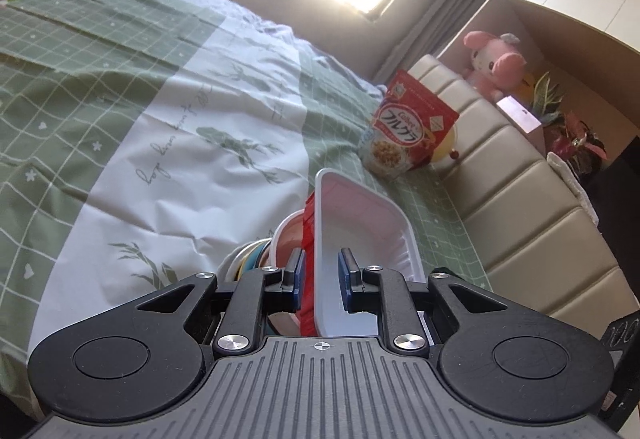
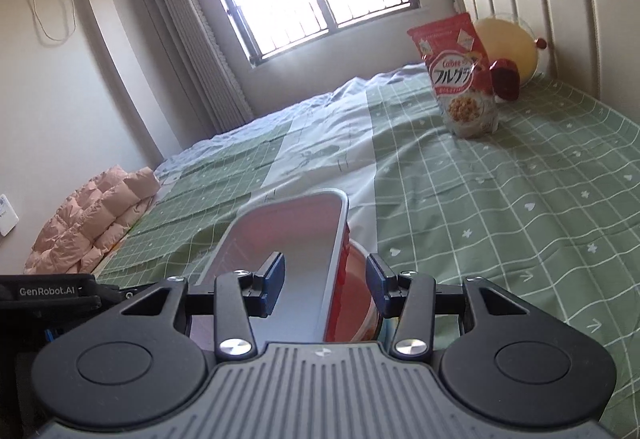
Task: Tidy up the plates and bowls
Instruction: 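Open both grippers and pull them back from the stack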
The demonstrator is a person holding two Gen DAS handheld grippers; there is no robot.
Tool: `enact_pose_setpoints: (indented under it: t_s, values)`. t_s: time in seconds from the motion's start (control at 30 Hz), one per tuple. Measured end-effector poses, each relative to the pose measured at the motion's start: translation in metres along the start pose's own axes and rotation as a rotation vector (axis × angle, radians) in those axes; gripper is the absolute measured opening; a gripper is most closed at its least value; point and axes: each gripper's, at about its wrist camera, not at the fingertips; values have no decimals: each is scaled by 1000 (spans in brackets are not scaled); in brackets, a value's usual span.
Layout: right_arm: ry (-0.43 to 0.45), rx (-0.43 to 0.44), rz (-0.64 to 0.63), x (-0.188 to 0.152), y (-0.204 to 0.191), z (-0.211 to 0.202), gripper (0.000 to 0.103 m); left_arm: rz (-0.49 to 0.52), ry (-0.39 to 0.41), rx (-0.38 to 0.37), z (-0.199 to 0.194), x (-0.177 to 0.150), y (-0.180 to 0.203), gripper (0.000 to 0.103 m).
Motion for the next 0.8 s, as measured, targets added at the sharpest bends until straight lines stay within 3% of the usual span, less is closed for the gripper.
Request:
enact_pose_setpoints:
  t_s: [0.07,0.17,0.23,0.3,0.4,0.5,0.63,0.8]
  values:
    - [44,-7,-18,4,-2,-16,45,31,54,3,-17,-3,8,19]
    - [124,-17,-66,2,-5,-50,52,175,171,46,-46,-22,28,19]
    - [179,-20,-112,-7,-9,-76,75,262,216,67,-66,-43,40,19]
    - [203,-11,-170,-20,-11,-100,90,293,200,50,-80,-64,47,19]
    - [145,-2,-256,-38,-12,-124,91,297,85,31,-90,-94,52,17]
    - [77,-45,-290,-52,-8,-143,91,302,-1,75,-96,-117,51,17]
    - [17,-119,-253,-66,1,-162,95,356,10,110,-113,-135,65,16]
    - [-50,-127,-204,-81,7,-172,95,425,24,93,-133,-154,81,16]
Point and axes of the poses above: each gripper's, at about its wrist camera, not at the fingertips, and z roughly the way its jaws point, y to its right, x to its top, and after that the axes turned 13 degrees about y, right-handed
